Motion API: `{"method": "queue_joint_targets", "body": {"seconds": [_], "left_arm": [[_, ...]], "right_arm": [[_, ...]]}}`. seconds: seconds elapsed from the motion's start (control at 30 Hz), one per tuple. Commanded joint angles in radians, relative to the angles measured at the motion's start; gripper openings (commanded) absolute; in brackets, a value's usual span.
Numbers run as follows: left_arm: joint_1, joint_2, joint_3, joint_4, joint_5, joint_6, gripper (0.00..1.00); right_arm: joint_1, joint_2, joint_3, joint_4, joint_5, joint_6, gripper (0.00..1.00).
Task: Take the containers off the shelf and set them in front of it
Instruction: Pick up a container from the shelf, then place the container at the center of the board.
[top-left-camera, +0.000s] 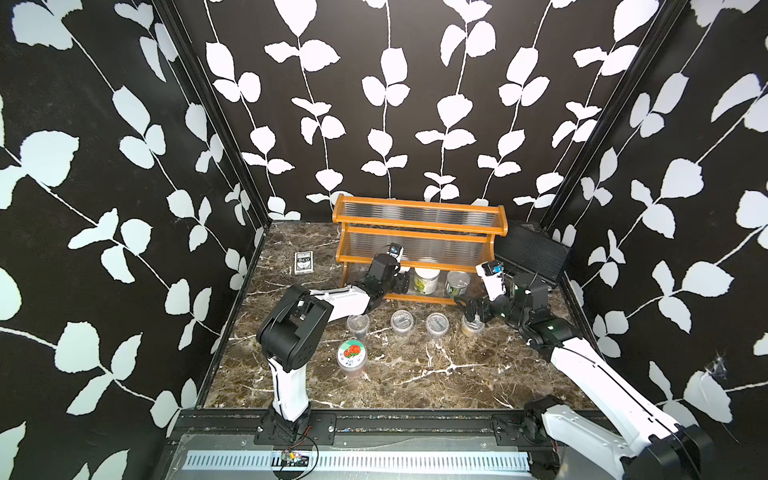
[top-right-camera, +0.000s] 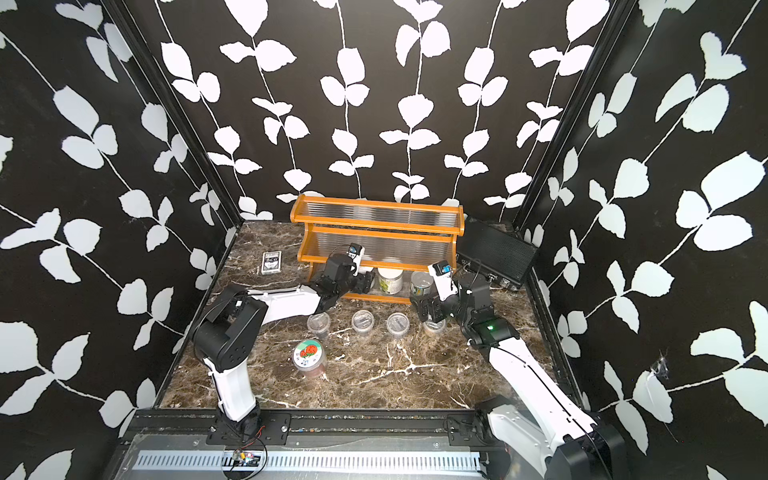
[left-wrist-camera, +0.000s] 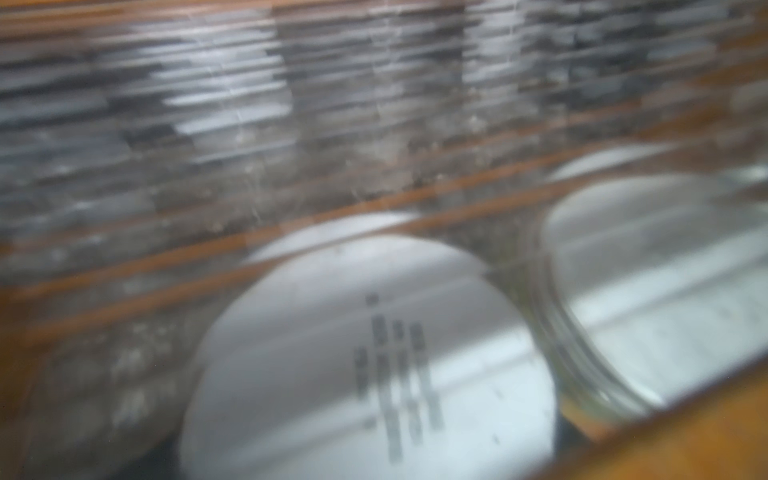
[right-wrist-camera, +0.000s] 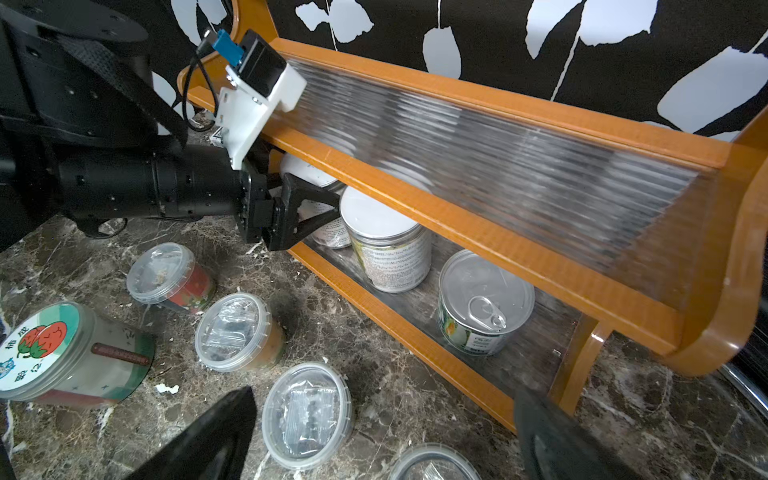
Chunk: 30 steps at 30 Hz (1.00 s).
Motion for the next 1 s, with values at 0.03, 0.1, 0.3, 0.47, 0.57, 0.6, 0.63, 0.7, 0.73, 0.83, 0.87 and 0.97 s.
{"method": "queue_joint_targets", "body": {"seconds": [0.03, 0.1, 0.3, 0.47, 0.57, 0.6, 0.63, 0.7, 0.73, 0.83, 0.87, 0.97], "left_arm": [[0.002, -0.129, -0.055, -0.028, 0.035, 0.021, 0.77], [0.001, -0.158, -0.076, -0.046, 0.052, 0.018, 0.76], [0.001, -0.247, -0.134, -0.102, 0.087, 0.032, 0.76], [0.001, -0.338, -0.179, -0.172, 0.156, 0.066, 0.77], [0.001, -0.407, -0.177, -0.258, 0.195, 0.106, 0.77], [0.001, -0.429, -0.178, -0.287, 0.207, 0.116, 0.77], [0.001, -0.453, -0.178, -0.320, 0.219, 0.122, 0.77], [-0.001, -0.507, -0.186, -0.369, 0.242, 0.142, 0.78], [-0.005, -0.534, -0.184, -0.400, 0.252, 0.151, 0.79], [-0.019, -0.611, -0.165, -0.492, 0.255, 0.176, 0.79], [-0.027, -0.636, -0.161, -0.516, 0.256, 0.174, 0.79], [-0.118, -0.700, -0.166, -0.569, 0.221, 0.172, 0.79]], "right_arm": [[-0.008, 0.013, -0.010, 0.032, -0.011, 0.003, 1.00], [-0.008, 0.021, -0.009, 0.036, -0.015, 0.002, 1.00], [-0.008, 0.035, -0.005, 0.045, -0.020, 0.003, 1.00], [-0.008, 0.033, -0.002, 0.037, -0.014, -0.002, 1.00], [-0.009, 0.033, -0.001, 0.031, -0.025, -0.005, 1.00], [-0.008, 0.035, 0.000, 0.030, -0.032, -0.004, 1.00], [-0.008, 0.035, -0.001, 0.029, -0.040, -0.004, 1.00], [-0.009, 0.041, -0.001, 0.025, -0.052, -0.011, 1.00], [-0.009, 0.043, 0.003, 0.018, -0.057, -0.018, 1.00], [-0.008, 0.050, 0.016, -0.002, -0.066, -0.036, 1.00], [-0.008, 0.053, 0.021, -0.006, -0.069, -0.040, 1.00], [-0.008, 0.060, 0.025, -0.009, -0.086, -0.044, 1.00]]}}
